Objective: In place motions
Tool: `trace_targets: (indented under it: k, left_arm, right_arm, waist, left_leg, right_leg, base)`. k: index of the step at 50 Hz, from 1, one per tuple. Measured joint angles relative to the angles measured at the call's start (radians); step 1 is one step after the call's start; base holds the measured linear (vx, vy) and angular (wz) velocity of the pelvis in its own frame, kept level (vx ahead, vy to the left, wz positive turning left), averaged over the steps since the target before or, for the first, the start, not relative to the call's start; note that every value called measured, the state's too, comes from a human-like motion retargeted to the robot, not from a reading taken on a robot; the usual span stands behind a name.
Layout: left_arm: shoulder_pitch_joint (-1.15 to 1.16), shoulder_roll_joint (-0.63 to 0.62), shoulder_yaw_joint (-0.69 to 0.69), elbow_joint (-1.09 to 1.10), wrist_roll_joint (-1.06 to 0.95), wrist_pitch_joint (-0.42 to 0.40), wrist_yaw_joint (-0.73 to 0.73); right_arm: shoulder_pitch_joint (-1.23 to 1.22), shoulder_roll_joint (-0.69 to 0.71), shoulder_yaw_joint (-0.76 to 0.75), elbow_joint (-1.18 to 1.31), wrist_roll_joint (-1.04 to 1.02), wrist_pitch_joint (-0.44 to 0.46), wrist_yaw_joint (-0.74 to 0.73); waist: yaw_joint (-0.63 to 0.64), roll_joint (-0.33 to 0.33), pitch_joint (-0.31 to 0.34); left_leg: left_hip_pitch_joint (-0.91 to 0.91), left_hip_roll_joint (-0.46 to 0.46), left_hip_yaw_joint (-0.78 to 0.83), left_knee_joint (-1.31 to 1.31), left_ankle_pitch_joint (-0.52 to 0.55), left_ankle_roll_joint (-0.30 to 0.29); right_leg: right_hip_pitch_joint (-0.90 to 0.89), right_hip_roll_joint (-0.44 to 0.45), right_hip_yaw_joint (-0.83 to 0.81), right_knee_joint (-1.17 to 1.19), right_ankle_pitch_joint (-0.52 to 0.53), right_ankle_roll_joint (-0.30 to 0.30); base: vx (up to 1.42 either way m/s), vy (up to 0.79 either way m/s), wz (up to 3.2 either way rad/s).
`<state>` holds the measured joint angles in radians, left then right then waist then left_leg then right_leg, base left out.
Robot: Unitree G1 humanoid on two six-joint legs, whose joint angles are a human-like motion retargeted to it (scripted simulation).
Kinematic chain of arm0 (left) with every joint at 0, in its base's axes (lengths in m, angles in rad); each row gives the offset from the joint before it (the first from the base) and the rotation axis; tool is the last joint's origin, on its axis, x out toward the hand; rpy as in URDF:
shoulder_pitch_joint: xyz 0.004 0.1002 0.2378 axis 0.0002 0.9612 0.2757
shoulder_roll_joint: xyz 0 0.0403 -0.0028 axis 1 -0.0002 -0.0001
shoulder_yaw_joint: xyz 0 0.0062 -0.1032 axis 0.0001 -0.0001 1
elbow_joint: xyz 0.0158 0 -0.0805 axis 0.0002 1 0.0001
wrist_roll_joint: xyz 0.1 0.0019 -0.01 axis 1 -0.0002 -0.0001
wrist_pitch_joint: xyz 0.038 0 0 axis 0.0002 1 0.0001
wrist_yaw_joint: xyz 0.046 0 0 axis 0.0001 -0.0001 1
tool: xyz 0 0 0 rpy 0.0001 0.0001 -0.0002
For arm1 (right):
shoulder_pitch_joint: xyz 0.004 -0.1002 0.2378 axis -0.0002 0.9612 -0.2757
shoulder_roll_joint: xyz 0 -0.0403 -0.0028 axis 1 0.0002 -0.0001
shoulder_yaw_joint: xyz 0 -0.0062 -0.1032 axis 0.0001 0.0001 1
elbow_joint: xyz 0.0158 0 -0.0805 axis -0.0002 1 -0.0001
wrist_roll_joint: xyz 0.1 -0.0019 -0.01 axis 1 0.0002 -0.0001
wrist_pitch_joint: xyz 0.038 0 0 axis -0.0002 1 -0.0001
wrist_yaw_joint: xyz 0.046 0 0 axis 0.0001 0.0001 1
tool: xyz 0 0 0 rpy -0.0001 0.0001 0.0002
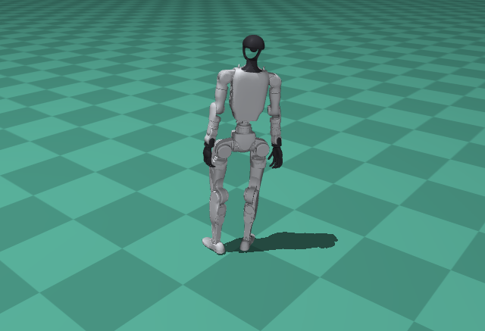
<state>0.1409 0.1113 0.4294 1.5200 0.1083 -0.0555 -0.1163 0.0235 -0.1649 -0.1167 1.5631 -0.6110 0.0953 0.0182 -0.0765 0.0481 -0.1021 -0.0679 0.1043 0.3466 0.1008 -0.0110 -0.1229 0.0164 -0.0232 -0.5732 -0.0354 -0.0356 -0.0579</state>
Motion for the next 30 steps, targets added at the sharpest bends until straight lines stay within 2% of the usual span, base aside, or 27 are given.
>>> trace_targets:
  k: [5, 10, 21, 30]
  left_arm:
    - [-0.014, -0.008, 0.0, -0.003, -0.001, -0.005, -0.008]
    - [-0.017, 0.005, -0.007, -0.021, 0.011, -0.006, -0.017]
    - [0.011, 0.032, 0.03, 0.019, 0.011, 0.015, -0.022]
    - [0.004, 0.031, 0.033, 0.027, 0.019, 0.03, -0.03]
  right_arm:
    - [-0.015, 0.017, 0.013, -0.013, 0.01, -0.007, 0.006]
    - [-0.028, 0.047, 0.042, -0.027, 0.036, -0.015, 0.02]
    - [-0.036, 0.074, 0.091, -0.076, -0.032, -0.066, 0.074]
    - [-0.021, 0.031, 0.054, -0.037, 0.0, -0.074, 0.081]
  waist:
    - [-0.033, -0.002, -0.013]
    - [-0.002, -0.033, 0.005]
    - [0.025, -0.083, -0.021]
    - [0.116, -0.098, -0.014]
  left_leg:
    - [-0.01, -0.026, -0.016, -0.05, -0.004, 0.014]
    - [-0.005, -0.042, 0.005, -0.038, -0.02, 0.037]
    - [0.002, -0.091, 0.026, -0.047, -0.052, 0.083]
    - [0.039, -0.134, 0.017, -0.042, -0.097, 0.124]
  right_leg:
    - [-0.008, -0.017, -0.026, 0.001, 0.003, 0.025]
    - [-0.004, -0.038, -0.008, 0.004, 0.016, 0.038]
    - [-0.003, -0.083, 0.011, 0.007, 0.034, 0.083]
    - [-0.001, -0.129, 0.04, 0.084, 0.045, 0.121]
  base:
    - [0.13, 0.09, 0.25]
    - [0.17, 0.1, -0.16]
    - [0.19, 0.13, -0.08]
    - [0.23, 0.23, -0.18]
